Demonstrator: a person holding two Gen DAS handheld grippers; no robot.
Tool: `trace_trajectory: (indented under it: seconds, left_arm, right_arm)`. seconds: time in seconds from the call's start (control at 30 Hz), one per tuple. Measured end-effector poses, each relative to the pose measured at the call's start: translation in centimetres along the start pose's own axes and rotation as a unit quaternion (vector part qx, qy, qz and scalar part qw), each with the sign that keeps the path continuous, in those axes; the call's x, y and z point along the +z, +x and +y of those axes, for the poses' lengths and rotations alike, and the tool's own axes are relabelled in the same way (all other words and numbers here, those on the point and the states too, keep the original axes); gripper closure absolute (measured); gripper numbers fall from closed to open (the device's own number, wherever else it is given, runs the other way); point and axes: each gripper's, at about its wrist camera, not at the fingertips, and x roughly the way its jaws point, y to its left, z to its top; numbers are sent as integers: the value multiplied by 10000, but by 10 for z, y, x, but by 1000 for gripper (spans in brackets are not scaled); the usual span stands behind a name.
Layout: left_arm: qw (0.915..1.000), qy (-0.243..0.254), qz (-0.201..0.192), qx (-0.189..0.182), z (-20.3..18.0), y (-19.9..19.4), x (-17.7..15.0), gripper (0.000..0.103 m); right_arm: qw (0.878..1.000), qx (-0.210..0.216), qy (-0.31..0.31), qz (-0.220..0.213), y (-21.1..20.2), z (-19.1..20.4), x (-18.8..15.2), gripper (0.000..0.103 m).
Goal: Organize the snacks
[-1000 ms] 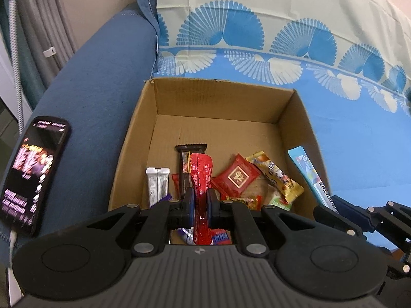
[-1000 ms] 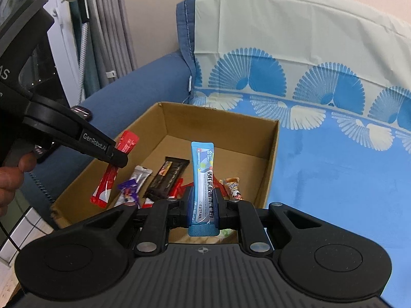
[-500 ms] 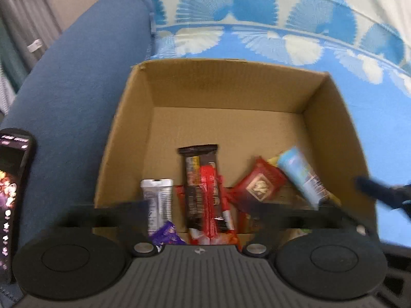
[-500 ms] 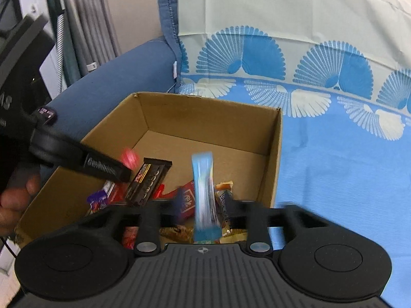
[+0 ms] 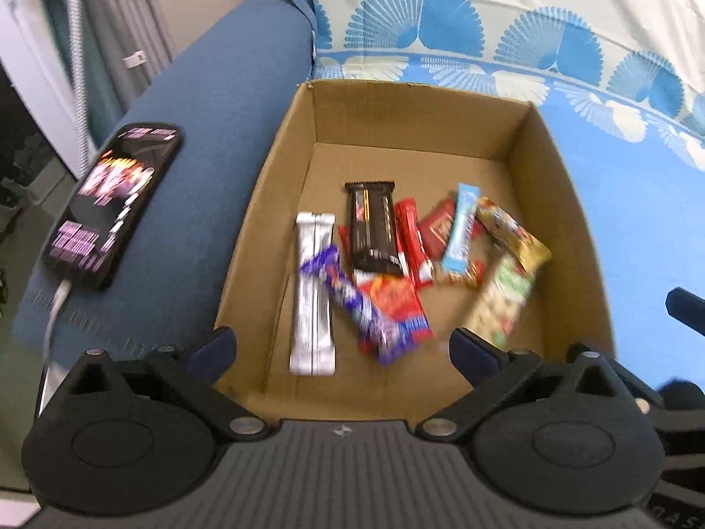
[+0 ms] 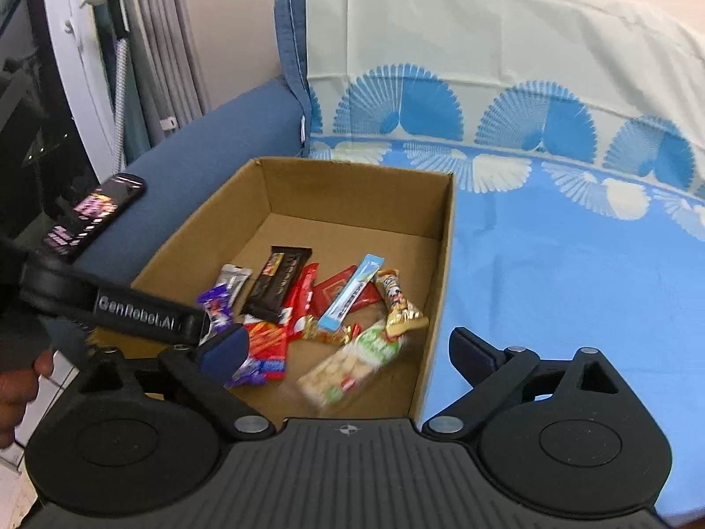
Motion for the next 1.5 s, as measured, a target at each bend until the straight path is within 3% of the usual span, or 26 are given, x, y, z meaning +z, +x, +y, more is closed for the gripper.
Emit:
trace_trajectory:
  seconds: [0.27,0.53,1.33,1.5]
  left_arm:
    - [9991,-91,-356,200,2,-56,-52,0]
    - [9979,-59,-572,299,-4,-82,-76,0]
    - [9966,-30,-748,355,-3,-97,-89,0]
    - [9950,-18,-854,519,-4,-97,-92,0]
  right_arm:
    - [9982,-137,-374,-456,-64,23,-31,1]
    - [9960,-200,-487,-721,-101,28,-50,1]
    - [9943,-240,-499,-909,-120,32,-60,1]
    - [9944,-240,-516,-889,-120,32,-60,1]
